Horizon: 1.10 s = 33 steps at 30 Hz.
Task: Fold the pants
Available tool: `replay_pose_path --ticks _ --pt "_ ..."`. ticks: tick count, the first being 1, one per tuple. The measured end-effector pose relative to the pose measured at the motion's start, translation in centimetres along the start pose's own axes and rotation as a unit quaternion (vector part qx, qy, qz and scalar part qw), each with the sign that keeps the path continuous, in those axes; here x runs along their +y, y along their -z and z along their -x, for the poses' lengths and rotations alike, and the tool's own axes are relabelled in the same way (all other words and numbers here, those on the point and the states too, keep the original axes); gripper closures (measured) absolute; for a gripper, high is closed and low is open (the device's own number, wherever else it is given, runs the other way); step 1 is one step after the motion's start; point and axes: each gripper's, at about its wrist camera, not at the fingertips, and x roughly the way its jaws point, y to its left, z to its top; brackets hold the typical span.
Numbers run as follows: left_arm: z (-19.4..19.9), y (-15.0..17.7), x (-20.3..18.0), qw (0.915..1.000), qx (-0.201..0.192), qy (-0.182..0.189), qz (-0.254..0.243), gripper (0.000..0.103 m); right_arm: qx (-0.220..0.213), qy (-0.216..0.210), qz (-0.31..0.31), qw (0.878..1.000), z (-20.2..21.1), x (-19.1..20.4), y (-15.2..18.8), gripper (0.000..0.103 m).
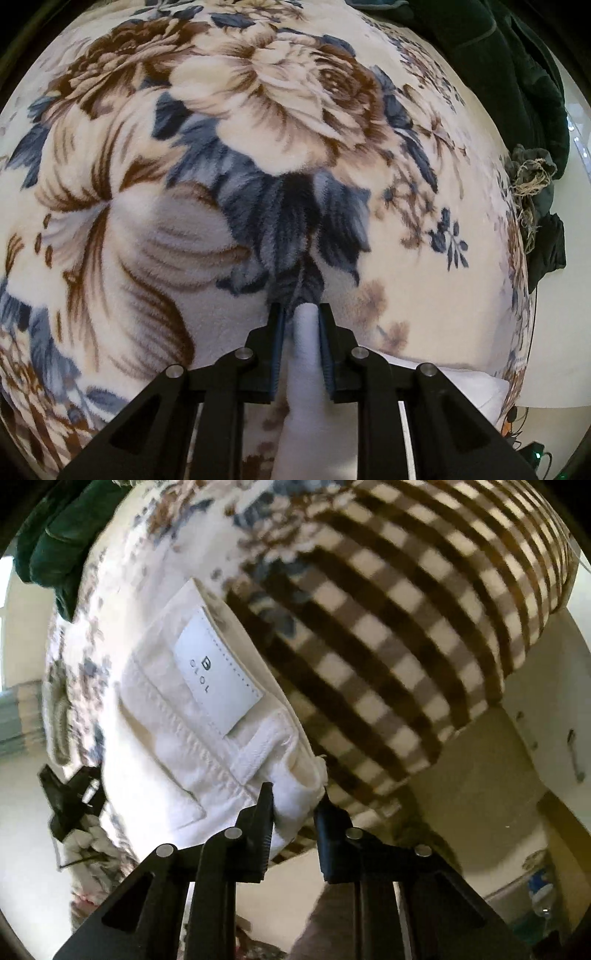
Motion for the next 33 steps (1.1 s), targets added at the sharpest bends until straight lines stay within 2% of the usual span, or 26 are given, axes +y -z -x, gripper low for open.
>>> replay_pose_path --ticks 2,4,5,6,8,10,13,18,22,26,29,33 --pt "0.3 -0.1 0.1 1.0000 0.003 0.002 0.006 0.085 0.011 0.006 -0.009 1.000 -0.7 0.9 -0.8 0.079" --pt "0.9 -0.1 0.4 0.9996 0.009 0.019 0.019 0.084 0.018 0.010 0.010 1.000 -0.6 1.7 -1.2 0.074" --pt "1.3 0.0 0.5 0.9990 0.013 0.030 0.030 0.078 0.018 0.001 0.017 1.000 -0.2 1.9 -1.0 0.070" --pt "1.8 0.2 0.6 0.9983 0.016 0.040 0.039 0.074 0.019 -0.014 0.019 1.000 0.0 1.9 -0.8 0.059" --pt "3.5 1.4 1.0 0.9969 0.011 0.060 0.049 0.056 0.028 -0.057 0.015 0.998 0.4 1.6 0.4 0.043" --pt "5.1 3.3 1.3 0.9963 0.005 0.071 0.048 0.046 0.039 -0.078 0.008 0.996 0.0 1.2 1.2 0.043" --pt "6.7 6.3 1.7 0.9967 0.002 0.066 0.048 0.046 0.068 -0.106 -0.008 0.992 -1.6 1.3 3.1 0.043" --pt "5.6 12.3 2.5 0.9949 0.061 0.062 0.051 0.046 0.090 -0.147 -0.028 0.985 -5.6 3.8 5.1 0.043" --pt "4.9 17.4 2.0 0.9941 0.097 0.047 0.010 0.044 0.096 -0.116 -0.017 0.989 -8.4 6.3 6.0 0.043" --pt "5.2 20.4 3.0 0.9911 0.123 0.048 0.016 0.040 0.099 -0.090 0.006 0.991 -8.7 6.8 6.9 0.043" --pt "5.6 20.7 3.8 0.9891 0.128 0.061 0.041 0.037 0.105 -0.074 0.018 0.992 -8.7 7.2 7.5 0.043" --pt "6.3 20.3 3.2 0.9904 0.125 0.052 0.027 0.038 0.104 -0.078 0.019 0.991 -8.8 7.9 7.6 0.039"
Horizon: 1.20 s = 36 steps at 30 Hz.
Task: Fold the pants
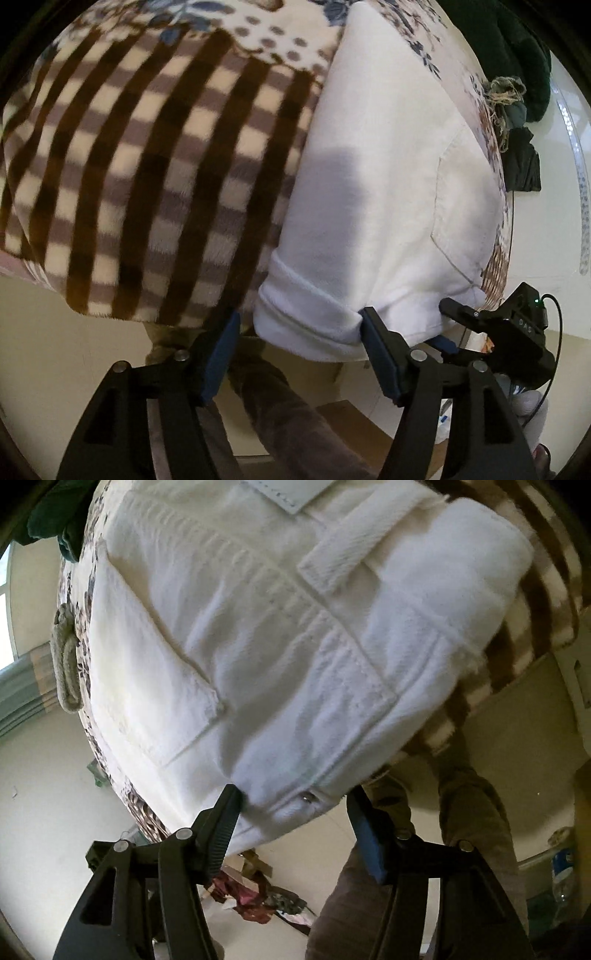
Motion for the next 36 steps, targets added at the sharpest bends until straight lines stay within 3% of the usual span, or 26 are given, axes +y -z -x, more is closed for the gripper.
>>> replay_pose_path --ticks 4,10,14,17,20,22,26,28,30,36 --pt "0.1 -0.9 -0.8 0.9998 -0.019 0.010 -0.002 0.039 -0.024 -0.080 0.011 0.996 -0.1 -0.5 -0.3 0.039" --pt "-0.9 -3.4 -0.8 0.9989 -0.034 0.020 0.025 0.037 -0.060 -0.119 0.016 0.991 -1.9 -1.1 -0.4 0.036" --pt "-1.5 -4.3 -1.1 0.9983 -0.036 0.035 0.029 0.037 -0.100 -0.126 0.034 0.986 -0.5 0.4 1.2 0.049" --pt "-1.8 -4.9 -1.3 0.9973 -0.032 0.054 0.039 0.037 -0.122 -0.157 0.065 0.978 1.3 2.2 1.8 0.051" --pt "-2.3 -5.5 -1.0 0.9961 -0.030 0.068 0.049 0.034 -0.121 -0.146 0.102 0.976 1.4 3.6 1.2 0.051" --pt "-2.6 -5.6 -0.8 0.9956 -0.028 0.071 0.055 0.033 -0.108 -0.134 0.093 0.981 0.0 3.5 -0.2 0.050" --pt "-3.0 -6.4 -0.9 0.9938 -0.027 0.083 0.068 0.033 -0.081 -0.192 0.022 0.978 -2.2 0.6 -2.2 0.049" --pt "-2.9 -6.4 -1.2 0.9933 -0.033 0.089 0.066 0.033 -0.087 -0.191 0.027 0.977 -1.9 0.8 -1.8 0.049" --pt "-2.7 -6.2 -1.6 0.9927 -0.048 0.095 0.056 0.038 -0.103 -0.182 0.037 0.977 -1.4 1.2 -0.9 0.058" --pt "-1.2 -5.4 -3.2 0.9933 -0.070 0.091 0.017 0.072 -0.130 -0.162 0.048 0.977 -0.1 3.4 0.9 0.068"
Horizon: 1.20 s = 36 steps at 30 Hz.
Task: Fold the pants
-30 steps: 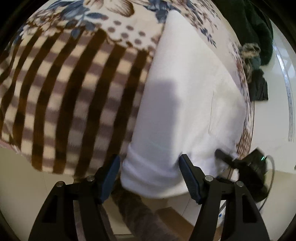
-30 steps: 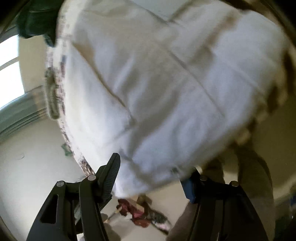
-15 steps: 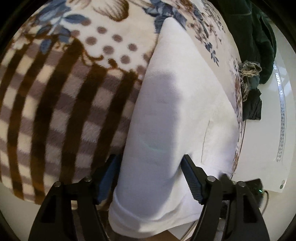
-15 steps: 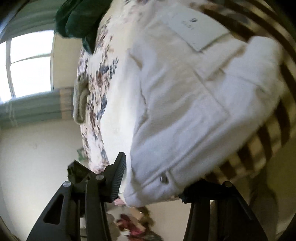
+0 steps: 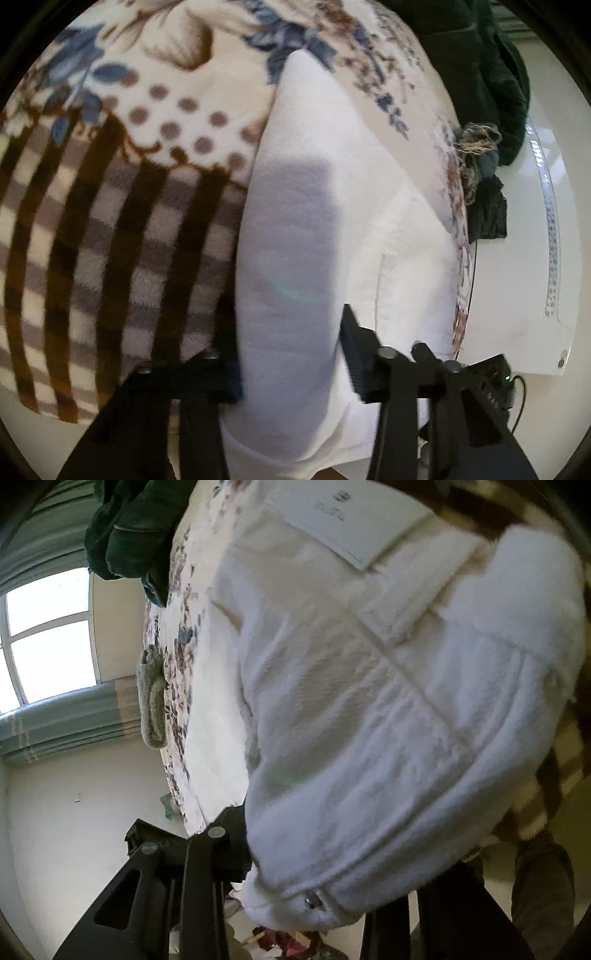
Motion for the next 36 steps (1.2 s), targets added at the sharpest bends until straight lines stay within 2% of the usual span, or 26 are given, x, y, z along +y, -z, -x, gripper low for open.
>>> replay_pose_path --ticks 1,3,8,13,19,24,28,31,36 --pt "0.4 0.0 -0.5 1.0000 -0.003 0.007 -0.005 0.077 -0.003 0.002 0.008 1.000 0.1 0.8 0.1 0.069" --pt "1.4 -0.1 -1.7 0.9997 -0.012 0.007 -0.018 0.078 -0.010 0.009 0.024 1.000 0.9 2.5 0.2 0.072" --pt "4.7 -0.7 -4.3 0.9992 -0.023 0.021 -0.025 0.079 -0.028 0.016 0.063 0.998 5.1 5.8 -0.2 0.075" --pt "9.1 -2.3 -6.8 0.9986 -0.037 0.021 -0.033 0.079 -0.024 0.011 0.089 0.996 8.2 9.6 -0.6 0.077" --pt "14.3 -6.4 -8.3 0.9961 -0.067 0.027 -0.049 0.079 -0.023 0.001 0.133 0.991 8.0 17.2 -0.8 0.078" --pt "18.6 -13.8 -7.6 0.9925 -0.100 0.045 -0.055 0.079 -0.038 -0.015 0.158 0.987 4.1 25.3 -2.3 0.078" --pt "21.7 -22.0 -5.6 0.9897 -0.115 0.061 -0.059 0.079 -0.054 -0.019 0.176 0.983 -2.2 33.7 -4.1 0.078" --pt "24.4 -30.2 -3.2 0.9869 -0.130 0.073 -0.062 0.079 -0.063 -0.024 0.184 0.981 -6.9 39.1 -5.3 0.078" --pt "27.5 -42.1 0.5 0.9802 -0.171 0.072 -0.069 0.079 -0.075 -0.054 0.198 0.976 -18.1 48.8 -8.5 0.078"
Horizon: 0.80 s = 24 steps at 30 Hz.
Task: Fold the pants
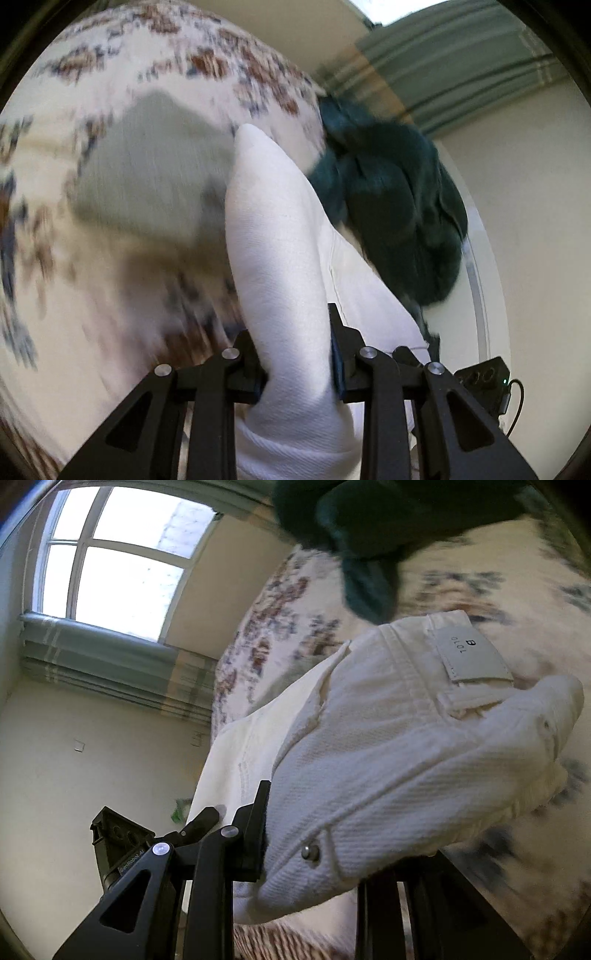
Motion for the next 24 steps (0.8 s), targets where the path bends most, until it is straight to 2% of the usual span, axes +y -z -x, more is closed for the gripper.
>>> replay_pose_path --ticks 2,6,9,11,15,19,22,24 --pt "-0.6 -4.8 2.3 0.9998 -0.019 -0.007 -0.006 0.079 -0.004 -0.016 0.010 1.000 -6.3 2.5 -2.1 0.078" --pt "-2.4 -12.2 7.1 0.9987 -0.044 -0.020 -0.017 0.079 -0.003 -0.041 0.029 0.999 -15.8 5.5 -4.9 0.078" --pt "-4.8 -15.1 10.3 0.9974 -0.040 -0.044 -0.039 0.079 0.002 -0.050 0.041 0.998 -23.0 6.1 -6.5 0.078" --pt "-6.7 -16.3 13.5 0.9973 -0.030 -0.059 -0.032 0.079 0.013 -0.039 0.050 0.998 -27.4 5.9 -6.8 0.078" --pt "-8.7 -15.1 18.5 0.9975 -0.007 -0.070 0.005 0.079 0.047 0.004 0.065 0.997 -32.8 3.9 -5.3 0.078" --pt "-8.2 -13.1 20.4 0.9980 -0.005 -0.062 0.016 0.078 0.068 0.027 0.080 0.994 -33.5 2.5 -3.7 0.075" --pt "-7.3 -12.7 20.8 0.9979 -0.006 -0.061 0.020 0.078 0.106 0.035 0.057 0.992 -33.4 1.0 -3.6 0.068" --pt "-6.8 -12.6 20.5 0.9977 -0.009 -0.065 0.016 0.078 0.106 0.033 0.045 0.993 -32.6 0.4 -3.8 0.067"
